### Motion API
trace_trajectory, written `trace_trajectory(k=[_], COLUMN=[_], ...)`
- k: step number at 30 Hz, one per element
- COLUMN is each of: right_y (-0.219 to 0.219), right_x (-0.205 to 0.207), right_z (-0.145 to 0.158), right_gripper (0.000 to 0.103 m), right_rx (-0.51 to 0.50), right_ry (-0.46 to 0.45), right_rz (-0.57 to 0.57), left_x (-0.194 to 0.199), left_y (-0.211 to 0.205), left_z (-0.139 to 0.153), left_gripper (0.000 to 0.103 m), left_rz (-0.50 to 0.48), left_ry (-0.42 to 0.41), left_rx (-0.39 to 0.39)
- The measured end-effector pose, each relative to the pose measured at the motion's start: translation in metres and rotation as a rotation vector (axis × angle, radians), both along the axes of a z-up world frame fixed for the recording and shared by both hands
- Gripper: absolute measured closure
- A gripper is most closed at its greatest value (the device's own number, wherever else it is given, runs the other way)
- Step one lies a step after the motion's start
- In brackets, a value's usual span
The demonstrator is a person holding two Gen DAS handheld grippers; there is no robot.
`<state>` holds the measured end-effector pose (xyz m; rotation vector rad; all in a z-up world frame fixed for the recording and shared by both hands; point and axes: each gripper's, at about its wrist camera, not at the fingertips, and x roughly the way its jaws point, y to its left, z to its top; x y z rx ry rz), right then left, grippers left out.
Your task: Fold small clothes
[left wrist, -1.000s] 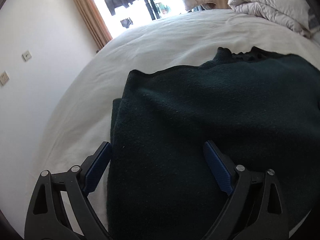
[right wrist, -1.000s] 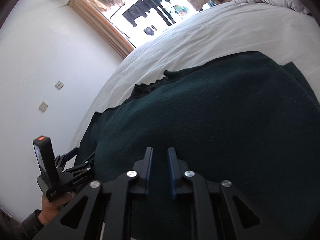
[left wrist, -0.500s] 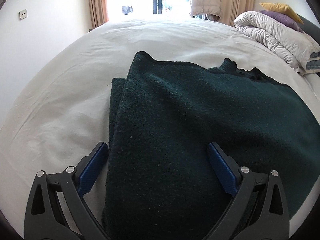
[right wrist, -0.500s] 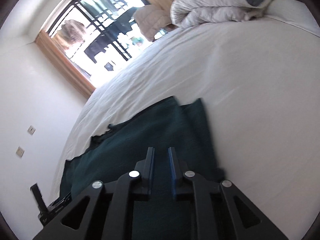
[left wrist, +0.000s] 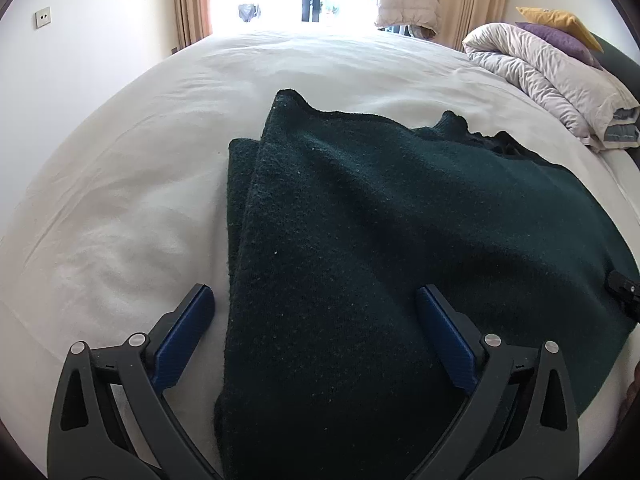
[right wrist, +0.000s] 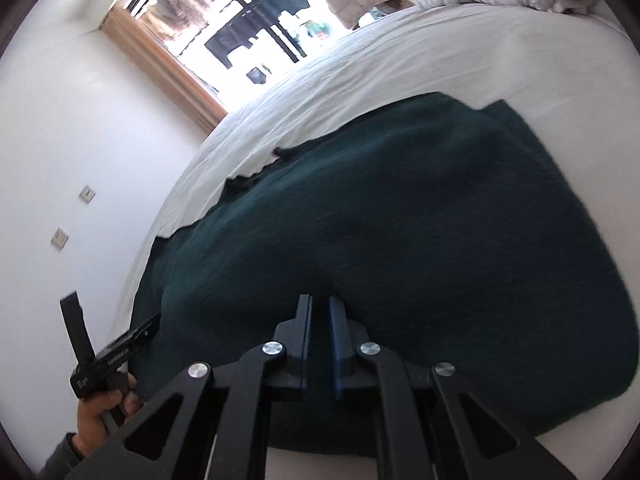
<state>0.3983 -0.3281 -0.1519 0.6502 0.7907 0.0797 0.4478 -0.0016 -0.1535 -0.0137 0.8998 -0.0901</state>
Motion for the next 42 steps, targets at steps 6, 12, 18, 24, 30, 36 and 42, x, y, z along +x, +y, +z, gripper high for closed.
trace_trajectory(k=[6,12,18,24,30,36,42], right_y=[0.025,0.086,0.084,0.034,-0.027,-0.053,-0.063], right_x=[-0.008,0.025,0.052,0.044,0.012,-0.017,-0.023], right_z=[0.032,0.036,0.019,0.013,-0.004,-0.018,-0.021], right_gripper=[0.056,0.054,0.054,0.058,0.062,0.078,0.078], right_rx=[-0.013,0.006,-0.009,0.011,0.077,0.149,0.179], right_ry=[-0.08,-0.08,-0.029,-0.05,-0.08,-0.187,-0.223], right_rz=[0.032,0.226,0.232,0.098,-0.058,-0.095,-0.089], left_x=[-0.003,-0.002,0.001,0.003,0.006,0.008,0.01], left_y=[0.0,-0.001,-0.003,-0.002,-0.001,-0.002,-0.005], left_z=[-0.002,-0.003,-0.006,-0.007,-0.008,-0.009,-0.01], left_gripper=[0.0,0.0,0.0,0.0,0.0,0.0,0.0], left_rz=[0.002,0.002,0.002,0.001,0.002,0.003,0.006], left_ry=[-0.007,-0.007,-0.009,-0.011,-0.013,-0.016,-0.019], left_rx=[0.017,0.016,0.01,0.008,0.015,0.024,0.033])
